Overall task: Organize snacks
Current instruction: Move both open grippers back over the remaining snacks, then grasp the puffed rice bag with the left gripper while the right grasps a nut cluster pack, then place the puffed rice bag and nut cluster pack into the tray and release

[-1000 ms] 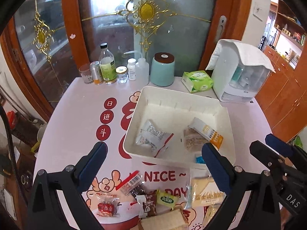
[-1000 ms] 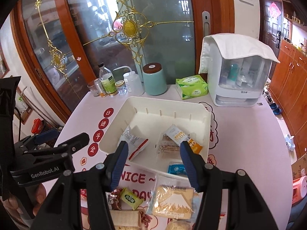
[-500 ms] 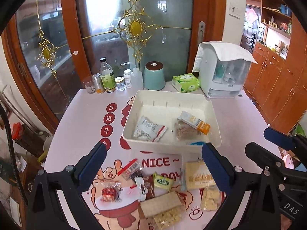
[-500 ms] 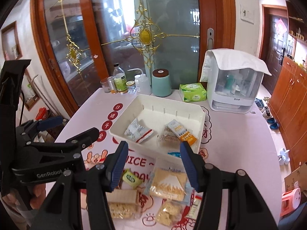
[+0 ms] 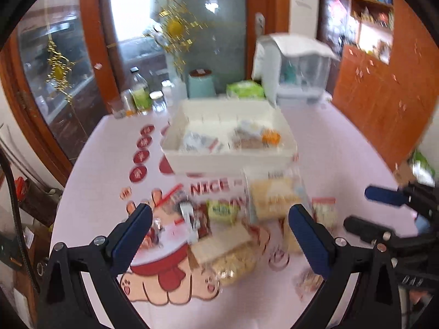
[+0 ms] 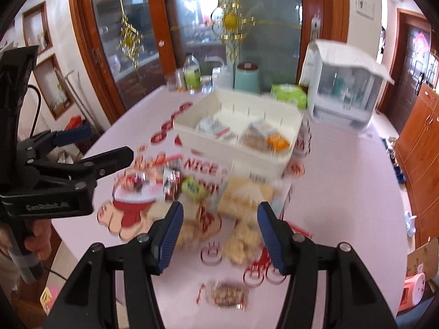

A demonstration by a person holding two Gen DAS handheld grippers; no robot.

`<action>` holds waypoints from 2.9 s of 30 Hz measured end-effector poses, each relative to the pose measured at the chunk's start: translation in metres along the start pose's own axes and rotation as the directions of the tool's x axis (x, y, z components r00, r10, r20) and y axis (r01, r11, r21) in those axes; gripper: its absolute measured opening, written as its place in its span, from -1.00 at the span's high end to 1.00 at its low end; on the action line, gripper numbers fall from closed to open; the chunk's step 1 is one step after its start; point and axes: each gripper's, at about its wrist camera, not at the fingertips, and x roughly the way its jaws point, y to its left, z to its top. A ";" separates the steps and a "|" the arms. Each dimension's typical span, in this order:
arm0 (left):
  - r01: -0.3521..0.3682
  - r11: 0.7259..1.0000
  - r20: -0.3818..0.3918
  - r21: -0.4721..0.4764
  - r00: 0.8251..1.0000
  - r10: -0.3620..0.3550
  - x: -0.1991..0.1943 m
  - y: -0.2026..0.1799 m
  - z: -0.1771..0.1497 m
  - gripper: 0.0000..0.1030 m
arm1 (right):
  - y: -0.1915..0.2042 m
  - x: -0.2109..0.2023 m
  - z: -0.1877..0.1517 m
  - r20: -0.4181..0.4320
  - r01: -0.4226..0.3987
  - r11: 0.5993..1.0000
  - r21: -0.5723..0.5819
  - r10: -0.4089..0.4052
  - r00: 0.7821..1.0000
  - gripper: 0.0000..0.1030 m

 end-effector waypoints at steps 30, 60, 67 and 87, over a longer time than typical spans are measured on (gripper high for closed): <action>0.109 0.991 -0.391 0.075 0.918 -0.072 0.167 0.010 -0.108 -0.93 | -0.018 0.115 -0.143 -0.274 -0.052 0.991 0.120 0.083 0.958 -0.22; 0.185 0.968 -0.420 0.170 0.902 -0.098 0.190 -0.028 -0.109 -0.19 | 0.001 0.128 -0.132 -0.258 0.000 1.000 0.013 0.004 0.966 -0.09; 0.214 0.974 -0.381 0.075 0.909 -0.170 0.146 -0.017 -0.117 -0.18 | -0.008 0.115 -0.121 -0.238 -0.068 0.993 0.092 0.088 0.967 -0.08; 0.120 0.990 -0.065 0.070 0.991 -0.115 0.047 0.021 0.080 -0.19 | -0.029 0.039 0.061 0.101 -0.076 0.997 0.027 0.073 0.992 -0.10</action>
